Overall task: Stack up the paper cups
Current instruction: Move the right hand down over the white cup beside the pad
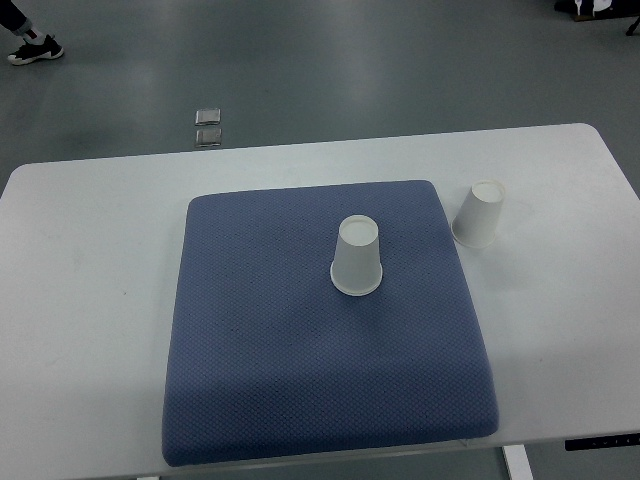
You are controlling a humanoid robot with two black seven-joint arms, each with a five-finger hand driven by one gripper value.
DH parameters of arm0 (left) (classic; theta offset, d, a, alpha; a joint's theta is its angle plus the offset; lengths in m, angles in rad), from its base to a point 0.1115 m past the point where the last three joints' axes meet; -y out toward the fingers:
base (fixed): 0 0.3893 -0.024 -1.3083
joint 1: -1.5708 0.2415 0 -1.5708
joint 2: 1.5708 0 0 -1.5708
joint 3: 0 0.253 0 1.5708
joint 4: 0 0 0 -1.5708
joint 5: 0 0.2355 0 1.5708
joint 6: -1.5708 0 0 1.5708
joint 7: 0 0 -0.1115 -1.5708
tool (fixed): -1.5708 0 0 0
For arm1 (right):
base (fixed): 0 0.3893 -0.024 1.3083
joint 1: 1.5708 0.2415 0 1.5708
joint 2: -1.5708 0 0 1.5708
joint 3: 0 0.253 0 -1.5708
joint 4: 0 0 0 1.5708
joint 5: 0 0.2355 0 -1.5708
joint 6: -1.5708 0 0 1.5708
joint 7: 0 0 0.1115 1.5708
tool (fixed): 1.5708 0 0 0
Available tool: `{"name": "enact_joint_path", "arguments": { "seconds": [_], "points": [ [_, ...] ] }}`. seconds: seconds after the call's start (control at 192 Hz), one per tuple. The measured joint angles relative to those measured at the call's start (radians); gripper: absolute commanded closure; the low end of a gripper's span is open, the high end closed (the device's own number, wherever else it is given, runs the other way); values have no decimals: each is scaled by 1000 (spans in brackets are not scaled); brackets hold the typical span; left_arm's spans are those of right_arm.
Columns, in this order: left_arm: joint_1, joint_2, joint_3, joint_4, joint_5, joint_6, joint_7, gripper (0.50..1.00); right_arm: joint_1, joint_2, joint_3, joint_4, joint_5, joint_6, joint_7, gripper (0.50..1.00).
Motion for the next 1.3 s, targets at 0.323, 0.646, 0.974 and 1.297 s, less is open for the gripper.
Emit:
{"name": "enact_joint_path", "arguments": {
  "seconds": [0.323,0.646,0.974,1.297],
  "points": [
    [0,0,0,0,0,0,0,500,37,-24,-16,164,-677,116,-1,593],
    [0,0,0,0,0,0,0,500,29,136,-195,101,-888,-96,-1,589],
    [0,0,0,0,0,0,0,500,1,216,-310,25,-890,-197,2,589],
    [0,0,0,0,0,0,0,500,-47,288,-337,-48,-889,-272,3,591]
  ]
}}
